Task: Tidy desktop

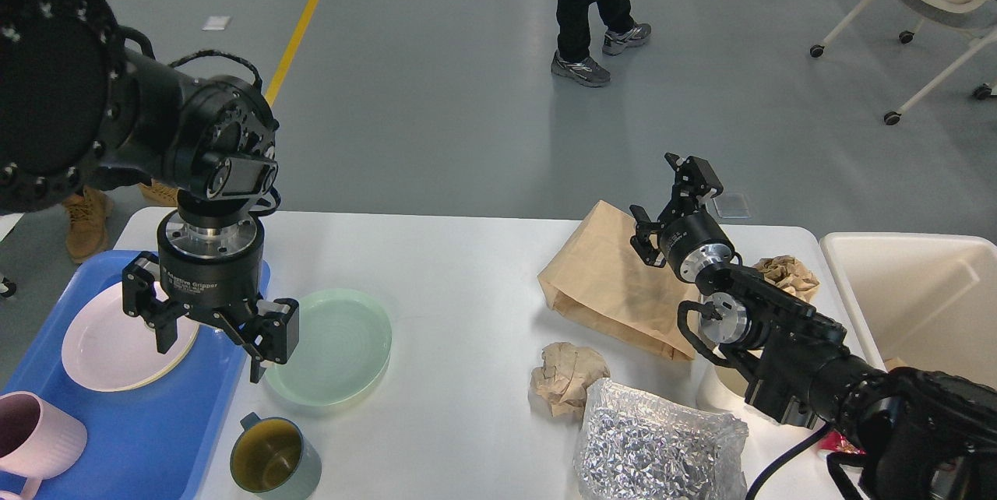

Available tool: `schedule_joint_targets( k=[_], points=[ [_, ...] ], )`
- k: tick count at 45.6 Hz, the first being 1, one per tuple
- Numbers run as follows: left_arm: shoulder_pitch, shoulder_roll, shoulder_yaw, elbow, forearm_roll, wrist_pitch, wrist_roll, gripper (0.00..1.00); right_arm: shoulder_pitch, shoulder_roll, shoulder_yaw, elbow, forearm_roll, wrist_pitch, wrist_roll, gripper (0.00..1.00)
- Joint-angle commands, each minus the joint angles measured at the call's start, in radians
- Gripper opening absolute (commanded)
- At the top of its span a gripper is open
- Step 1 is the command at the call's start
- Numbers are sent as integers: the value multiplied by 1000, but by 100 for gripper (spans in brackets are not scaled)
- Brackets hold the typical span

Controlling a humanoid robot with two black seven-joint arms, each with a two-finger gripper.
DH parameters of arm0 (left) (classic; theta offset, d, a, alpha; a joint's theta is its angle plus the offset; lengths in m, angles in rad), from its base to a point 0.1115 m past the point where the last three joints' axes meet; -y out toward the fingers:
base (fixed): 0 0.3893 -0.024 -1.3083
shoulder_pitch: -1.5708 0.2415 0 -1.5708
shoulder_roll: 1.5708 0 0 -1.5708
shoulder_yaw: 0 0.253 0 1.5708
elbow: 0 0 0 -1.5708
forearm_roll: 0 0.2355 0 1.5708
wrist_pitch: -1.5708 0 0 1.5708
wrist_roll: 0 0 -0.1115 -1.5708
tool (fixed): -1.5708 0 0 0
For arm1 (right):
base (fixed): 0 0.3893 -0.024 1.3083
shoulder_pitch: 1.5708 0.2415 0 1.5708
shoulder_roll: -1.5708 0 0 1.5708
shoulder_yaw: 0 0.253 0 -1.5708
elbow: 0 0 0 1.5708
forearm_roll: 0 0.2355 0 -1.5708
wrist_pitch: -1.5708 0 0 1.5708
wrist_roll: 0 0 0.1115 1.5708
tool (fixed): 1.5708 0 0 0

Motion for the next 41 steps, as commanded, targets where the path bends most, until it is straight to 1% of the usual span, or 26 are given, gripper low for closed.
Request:
schedule_joint_targets(
  k=[1, 3, 4, 8, 15, 18, 25, 35, 41],
  points=[
    [77, -9, 4, 19, 1, 19, -1, 95, 0, 0, 0, 0, 0, 0, 0, 100],
    [99, -9, 4, 25, 1, 70, -1, 95, 0, 0, 0, 0, 0, 0, 0, 100],
    [120, -9, 4, 25, 3, 120, 0, 95, 0, 0, 0, 0, 0, 1, 0, 100],
    [171, -9, 5, 28, 3, 196, 3, 95, 0, 0, 0, 0, 0, 0, 0, 100],
    [244, -9, 17, 77, 3, 270, 8, 95, 0, 0, 0, 0, 0, 0, 0, 100],
    [266, -9, 13, 89, 3, 267, 3, 95, 0, 0, 0, 0, 0, 0, 0, 100],
    [298, -9, 11, 89, 3, 254, 9, 95, 0, 0, 0, 0, 0, 0, 0, 100],
    [316, -8, 16, 89, 1, 182, 6, 95, 0, 0, 0, 0, 0, 0, 0, 100],
    [335, -5, 21, 91, 3, 171, 8, 95, 0, 0, 0, 0, 0, 0, 0, 100]
  ],
)
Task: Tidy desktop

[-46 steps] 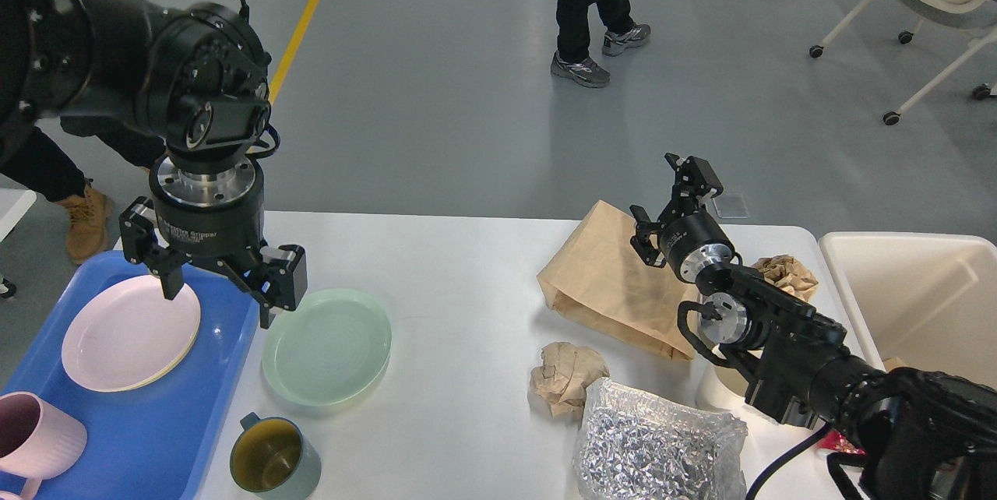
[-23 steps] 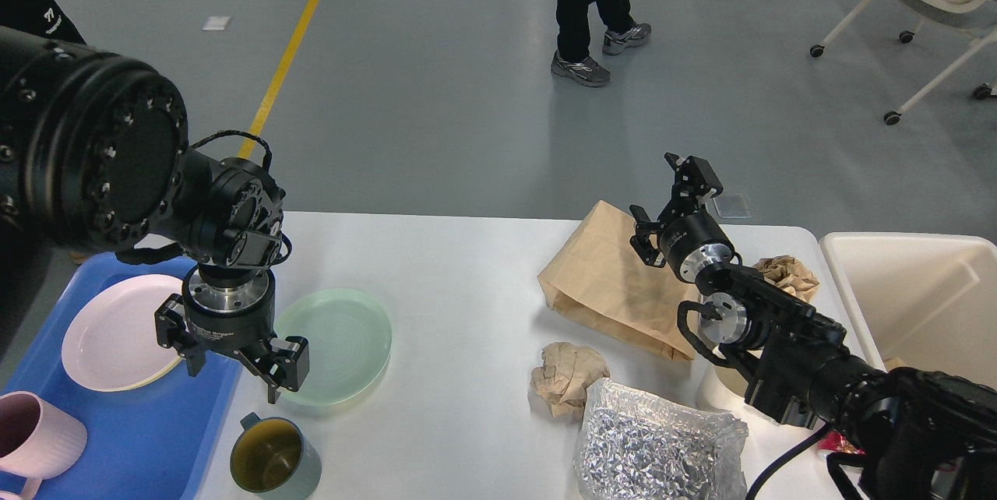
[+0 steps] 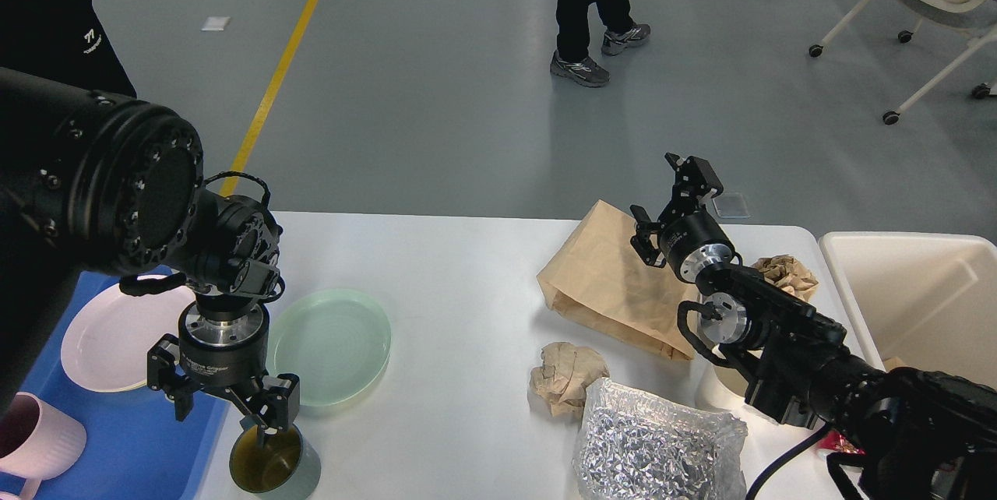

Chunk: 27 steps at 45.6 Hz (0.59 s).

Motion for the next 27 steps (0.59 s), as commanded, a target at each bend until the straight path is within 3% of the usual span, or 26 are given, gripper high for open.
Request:
schedule_joint_targets(
  k=[1, 27],
  points=[
    [20, 3, 4, 4, 0, -8, 2, 95, 0, 0, 0, 0, 0, 0, 0, 100],
    [163, -2, 4, 112, -3, 12, 11, 95, 0, 0, 0, 0, 0, 0, 0, 100]
  ],
)
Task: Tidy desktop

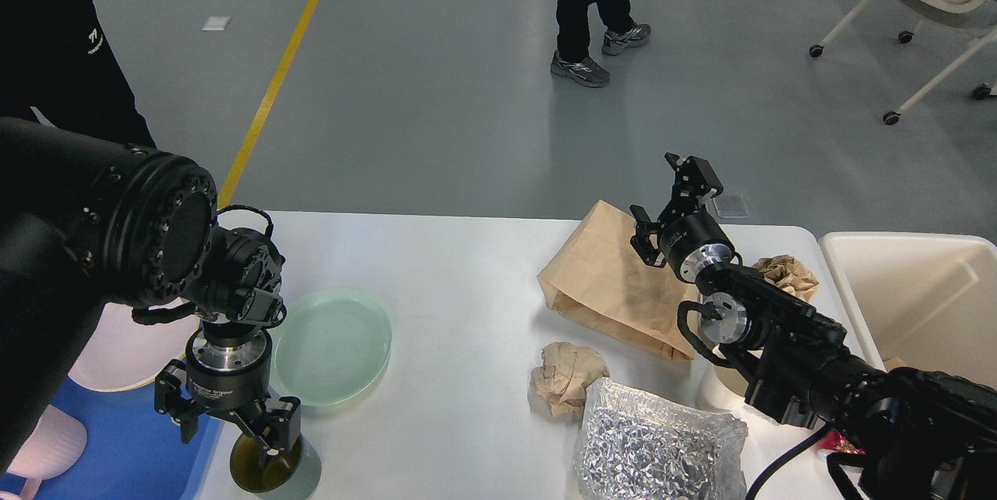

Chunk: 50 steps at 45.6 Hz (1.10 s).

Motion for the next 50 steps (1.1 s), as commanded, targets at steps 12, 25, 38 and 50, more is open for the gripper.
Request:
schedule_joint_targets(
  k=[12, 25, 38, 50],
  points=[
    [67, 0, 6, 51, 2, 5, 4, 94, 0, 0, 0, 0, 0, 0, 0, 100],
    [97, 2, 18, 74, 2, 28, 6, 83, 0, 0, 0, 0, 0, 0, 0, 100],
    [134, 2, 15, 113, 0, 28, 6, 65, 0, 0, 0, 0, 0, 0, 0, 100],
    [150, 0, 3, 137, -6, 25, 4, 48, 0, 0, 0, 0, 0, 0, 0, 100]
  ],
)
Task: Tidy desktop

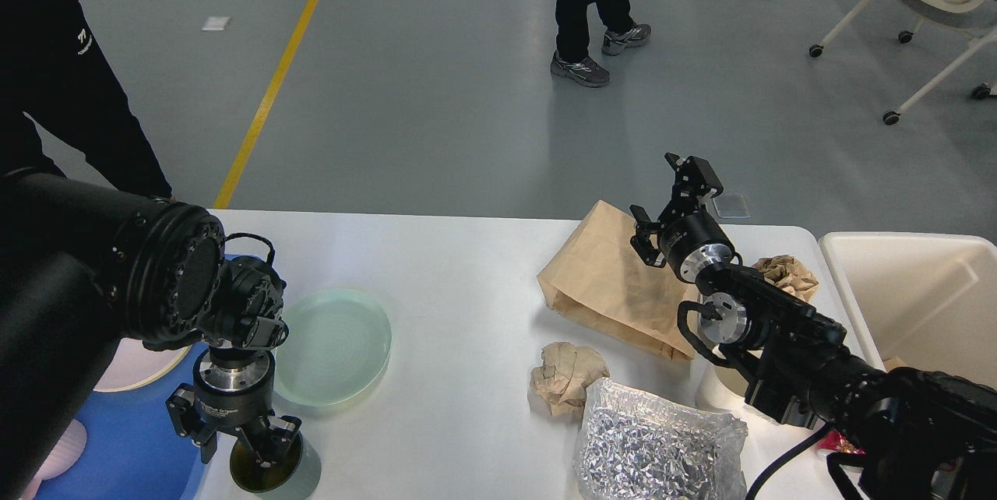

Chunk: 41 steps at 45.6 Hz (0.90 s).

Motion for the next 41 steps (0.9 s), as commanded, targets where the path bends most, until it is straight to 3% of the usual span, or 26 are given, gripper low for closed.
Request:
schedule_joint_targets(
  k=[1, 17, 29, 34, 41],
  points=[
    [4, 0, -3, 12, -1, -6, -1, 45, 0, 0, 0, 0, 0, 0, 0, 100],
    [9, 1, -3, 12, -6, -41, -6, 0, 0, 0, 0, 0, 0, 0, 0, 100],
    [-4, 3, -9, 12, -16, -55, -6, 0, 0, 0, 0, 0, 0, 0, 0, 100],
    [-40, 9, -17, 11, -16, -122, -11, 0, 0, 0, 0, 0, 0, 0, 0, 100],
    [-180, 20, -26, -30, -15, -207, -17, 0, 0, 0, 0, 0, 0, 0, 0, 100]
  ],
)
